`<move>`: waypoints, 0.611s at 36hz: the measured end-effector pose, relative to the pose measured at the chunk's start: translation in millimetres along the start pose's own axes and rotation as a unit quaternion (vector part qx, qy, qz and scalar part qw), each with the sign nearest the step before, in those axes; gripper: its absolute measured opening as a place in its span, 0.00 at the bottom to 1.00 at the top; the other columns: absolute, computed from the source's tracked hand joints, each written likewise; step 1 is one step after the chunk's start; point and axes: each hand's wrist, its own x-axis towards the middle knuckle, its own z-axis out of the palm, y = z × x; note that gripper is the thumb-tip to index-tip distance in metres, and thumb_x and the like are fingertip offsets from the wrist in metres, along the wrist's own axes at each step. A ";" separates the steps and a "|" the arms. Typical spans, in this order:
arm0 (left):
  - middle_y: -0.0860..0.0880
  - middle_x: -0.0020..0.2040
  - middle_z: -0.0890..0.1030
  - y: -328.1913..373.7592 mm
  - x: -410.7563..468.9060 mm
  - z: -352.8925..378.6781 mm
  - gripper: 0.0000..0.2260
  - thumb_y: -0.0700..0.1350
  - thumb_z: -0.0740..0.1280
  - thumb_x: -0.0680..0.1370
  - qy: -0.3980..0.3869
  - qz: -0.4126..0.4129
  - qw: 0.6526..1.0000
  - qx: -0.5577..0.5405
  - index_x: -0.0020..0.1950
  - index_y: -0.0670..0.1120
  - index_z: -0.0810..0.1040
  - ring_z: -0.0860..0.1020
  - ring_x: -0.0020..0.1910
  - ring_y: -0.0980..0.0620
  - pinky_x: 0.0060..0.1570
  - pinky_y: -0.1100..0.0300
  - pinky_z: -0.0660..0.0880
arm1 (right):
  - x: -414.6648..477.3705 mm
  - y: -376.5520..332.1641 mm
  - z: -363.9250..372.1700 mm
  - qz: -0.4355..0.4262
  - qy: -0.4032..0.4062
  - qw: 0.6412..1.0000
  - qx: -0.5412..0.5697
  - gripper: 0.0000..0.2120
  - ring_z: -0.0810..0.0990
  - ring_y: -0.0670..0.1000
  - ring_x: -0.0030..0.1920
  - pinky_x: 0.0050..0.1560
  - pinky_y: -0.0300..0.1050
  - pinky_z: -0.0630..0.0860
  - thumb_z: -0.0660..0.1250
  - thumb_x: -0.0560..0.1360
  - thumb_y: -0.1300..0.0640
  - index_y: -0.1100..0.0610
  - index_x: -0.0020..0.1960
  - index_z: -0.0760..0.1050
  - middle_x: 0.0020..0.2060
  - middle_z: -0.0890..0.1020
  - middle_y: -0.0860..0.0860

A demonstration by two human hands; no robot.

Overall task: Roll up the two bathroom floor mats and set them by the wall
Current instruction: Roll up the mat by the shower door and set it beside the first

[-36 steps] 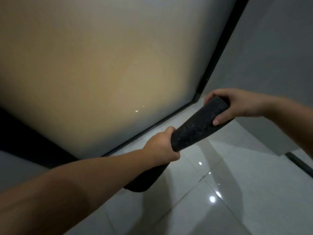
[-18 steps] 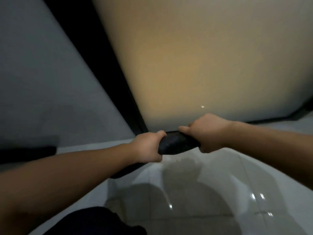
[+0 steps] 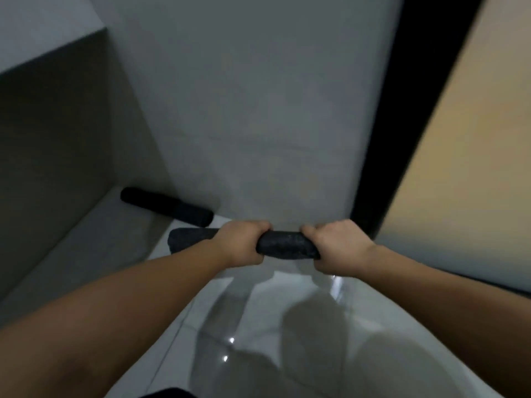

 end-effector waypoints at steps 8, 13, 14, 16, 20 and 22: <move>0.45 0.58 0.74 -105.2 -27.3 24.0 0.23 0.47 0.73 0.67 0.150 -0.178 0.966 -0.114 0.59 0.45 0.72 0.72 0.59 0.44 0.59 0.53 0.69 | 104.9 -62.7 5.6 0.052 -0.038 0.997 0.041 0.16 0.79 0.56 0.43 0.36 0.44 0.71 0.64 0.70 0.54 0.50 0.57 0.68 0.45 0.79 0.52; 0.39 0.52 0.81 -130.1 -21.8 37.7 0.18 0.50 0.68 0.76 0.128 -0.401 0.793 -0.440 0.57 0.36 0.72 0.80 0.51 0.41 0.51 0.56 0.76 | 153.4 -94.0 17.6 0.065 -0.038 0.995 0.060 0.17 0.78 0.56 0.39 0.35 0.45 0.72 0.62 0.71 0.56 0.53 0.59 0.67 0.43 0.77 0.53; 0.37 0.54 0.80 -134.5 -12.4 40.6 0.22 0.51 0.67 0.77 0.129 -0.426 0.749 -0.490 0.59 0.34 0.72 0.80 0.51 0.40 0.53 0.52 0.78 | 162.6 -100.1 22.0 0.063 -0.036 0.995 0.063 0.18 0.78 0.56 0.39 0.36 0.46 0.71 0.62 0.71 0.56 0.54 0.60 0.66 0.43 0.77 0.53; 0.37 0.58 0.78 -144.0 7.7 43.7 0.25 0.52 0.66 0.77 0.151 -0.466 0.660 -0.569 0.65 0.34 0.69 0.80 0.53 0.39 0.54 0.46 0.79 | 181.8 -112.7 33.6 0.052 -0.027 0.996 0.070 0.19 0.79 0.57 0.42 0.36 0.46 0.70 0.62 0.72 0.56 0.55 0.61 0.65 0.46 0.78 0.55; 0.39 0.58 0.79 -173.6 37.5 52.3 0.32 0.58 0.69 0.73 0.206 -0.504 0.542 -0.640 0.67 0.38 0.68 0.81 0.48 0.40 0.47 0.47 0.82 | 222.5 -132.3 57.0 -0.005 -0.003 0.999 0.052 0.22 0.79 0.59 0.45 0.39 0.48 0.72 0.61 0.74 0.56 0.59 0.66 0.63 0.50 0.78 0.56; 0.41 0.57 0.80 -189.7 45.5 60.1 0.38 0.61 0.73 0.65 0.245 -0.506 0.503 -0.657 0.66 0.38 0.68 0.81 0.47 0.41 0.43 0.48 0.82 | 238.3 -137.1 69.8 -0.031 0.005 0.999 0.034 0.26 0.79 0.60 0.47 0.41 0.48 0.73 0.61 0.74 0.56 0.60 0.70 0.61 0.53 0.77 0.57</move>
